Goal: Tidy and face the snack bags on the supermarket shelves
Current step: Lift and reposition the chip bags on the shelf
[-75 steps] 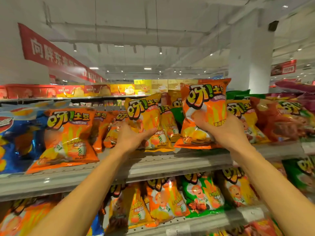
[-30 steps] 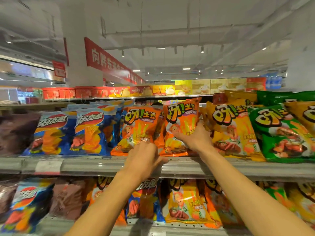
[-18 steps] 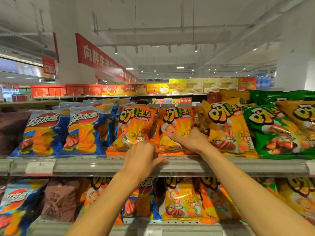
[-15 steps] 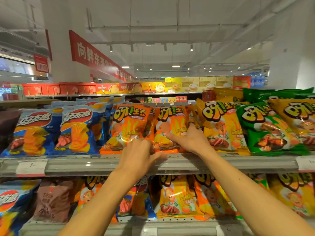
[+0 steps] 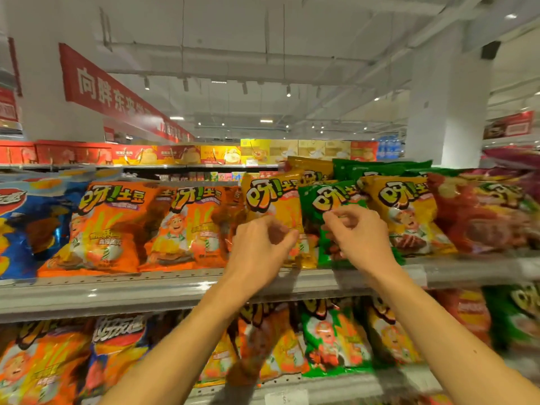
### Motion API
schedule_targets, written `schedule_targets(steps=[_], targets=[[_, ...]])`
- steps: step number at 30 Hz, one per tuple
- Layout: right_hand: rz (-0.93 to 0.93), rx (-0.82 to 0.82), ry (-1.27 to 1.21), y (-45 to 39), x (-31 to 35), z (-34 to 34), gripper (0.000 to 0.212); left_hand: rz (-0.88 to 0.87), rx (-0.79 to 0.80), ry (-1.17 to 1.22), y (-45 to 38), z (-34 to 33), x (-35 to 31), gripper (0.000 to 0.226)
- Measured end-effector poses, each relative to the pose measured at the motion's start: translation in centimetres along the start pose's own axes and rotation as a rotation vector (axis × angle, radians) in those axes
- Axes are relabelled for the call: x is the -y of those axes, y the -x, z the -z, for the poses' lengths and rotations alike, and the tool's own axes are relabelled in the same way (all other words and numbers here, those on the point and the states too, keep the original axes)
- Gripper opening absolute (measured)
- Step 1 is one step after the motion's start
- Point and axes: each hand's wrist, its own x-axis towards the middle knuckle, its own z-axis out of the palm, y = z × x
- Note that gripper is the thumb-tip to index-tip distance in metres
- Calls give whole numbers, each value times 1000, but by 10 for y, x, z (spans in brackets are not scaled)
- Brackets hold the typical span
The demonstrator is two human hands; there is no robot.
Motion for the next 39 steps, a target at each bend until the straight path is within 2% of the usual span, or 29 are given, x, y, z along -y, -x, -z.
schedule_targets(steps=[5,8,9,10,11,13,16,18,19,22,23,26,27,32,39], targets=[[-105,-59,87,-28,-70,91,23,124,-13,38,-12,-84,-53,46],[-133,-116,146,-47,-104,134,18,206,-17,43,-22,-120,-72,34],[-140,-122,157,-53,-115,145,17,243,-22,24,-26,-129,-74,41],[-144,-117,161,-58,-124,152,19,293,-28,5,-29,-136,-75,57],[-141,-106,164,-63,-133,157,24,346,-32,-8,-33,-141,-76,71],[-124,-64,188,-72,-149,160,41,449,-30,38,-38,-147,-74,77],[-142,99,259,-91,-163,155,76,556,82,112,-44,-147,-72,92],[-211,256,245,-105,-168,146,95,590,146,115,-48,-143,-72,68],[-258,316,219,-111,-168,143,98,608,184,98,-51,-141,-72,60],[-343,424,123,-124,-170,134,74,614,277,88,-56,-137,-73,53],[-337,441,88,-127,-171,131,75,602,291,103,-57,-136,-71,51],[-293,426,54,-131,-173,122,107,559,284,111,-56,-138,-65,53],[-282,409,72,-131,-172,121,111,542,281,108,-56,-139,-63,53],[-214,333,205,-129,-165,118,100,514,270,160,-55,-140,-60,57],[-165,239,357,-125,-158,121,108,506,224,236,-57,-140,-56,60]])
